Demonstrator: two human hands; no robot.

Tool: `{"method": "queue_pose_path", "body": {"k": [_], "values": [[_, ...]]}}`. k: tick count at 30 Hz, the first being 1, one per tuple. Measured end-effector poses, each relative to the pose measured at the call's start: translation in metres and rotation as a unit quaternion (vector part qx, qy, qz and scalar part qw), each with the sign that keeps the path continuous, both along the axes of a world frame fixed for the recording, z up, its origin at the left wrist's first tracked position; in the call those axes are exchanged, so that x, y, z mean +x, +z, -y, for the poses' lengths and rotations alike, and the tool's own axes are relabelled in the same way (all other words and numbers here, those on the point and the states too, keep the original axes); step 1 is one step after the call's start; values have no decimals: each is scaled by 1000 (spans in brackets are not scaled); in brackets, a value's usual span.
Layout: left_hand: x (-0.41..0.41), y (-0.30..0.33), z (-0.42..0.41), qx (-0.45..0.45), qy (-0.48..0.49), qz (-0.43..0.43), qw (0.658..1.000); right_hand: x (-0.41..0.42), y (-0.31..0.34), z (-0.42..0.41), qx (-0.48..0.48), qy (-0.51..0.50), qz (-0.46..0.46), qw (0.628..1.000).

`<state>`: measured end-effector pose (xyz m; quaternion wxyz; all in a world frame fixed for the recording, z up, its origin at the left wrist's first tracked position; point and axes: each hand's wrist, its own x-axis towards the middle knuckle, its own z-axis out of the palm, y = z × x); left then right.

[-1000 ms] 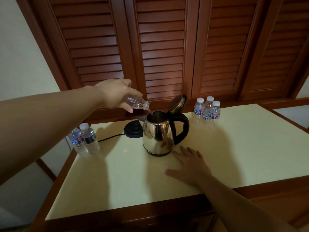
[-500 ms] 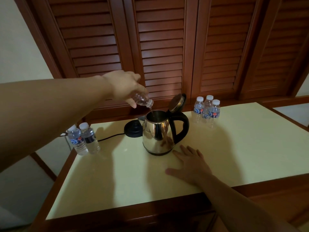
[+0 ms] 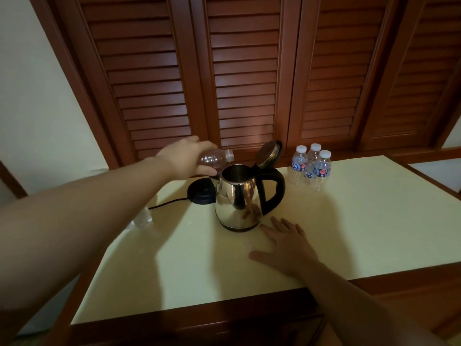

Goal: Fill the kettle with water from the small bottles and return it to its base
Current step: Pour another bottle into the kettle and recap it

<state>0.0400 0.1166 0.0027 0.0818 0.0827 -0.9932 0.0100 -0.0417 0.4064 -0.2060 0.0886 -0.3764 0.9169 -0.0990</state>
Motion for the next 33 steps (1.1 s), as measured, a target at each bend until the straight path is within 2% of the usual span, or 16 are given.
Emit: {"method": "queue_pose_path", "body": {"k": [6, 9, 12, 15, 20, 23, 25, 27, 33], "values": [[33, -58, 11, 146, 34, -98, 984, 0, 0, 0, 12, 2, -4, 1000], [58, -95, 14, 175, 36, -132, 975, 1, -2, 1, -14, 2, -5, 1000], [80, -125, 7, 177, 24, -117, 977, 8, 2, 6, -58, 25, -28, 998], [95, -146, 1, 180, 11, -86, 980, 19, 12, 20, -56, 58, -40, 996], [106, -165, -2, 191, -2, -84, 978, 23, 11, 37, -62, 69, 18, 996], [109, -170, -2, 197, -15, -79, 977, 30, 19, 42, -160, 58, 59, 984], [109, -171, -4, 203, -25, -80, 976, 37, 31, 48, -261, 48, 91, 960], [107, -171, -8, 206, -29, -78, 975, 43, 41, 54, -322, 49, 123, 937], [100, -168, -16, 220, -45, -71, 972, 46, 47, 57, -362, 56, 186, 912]]}}
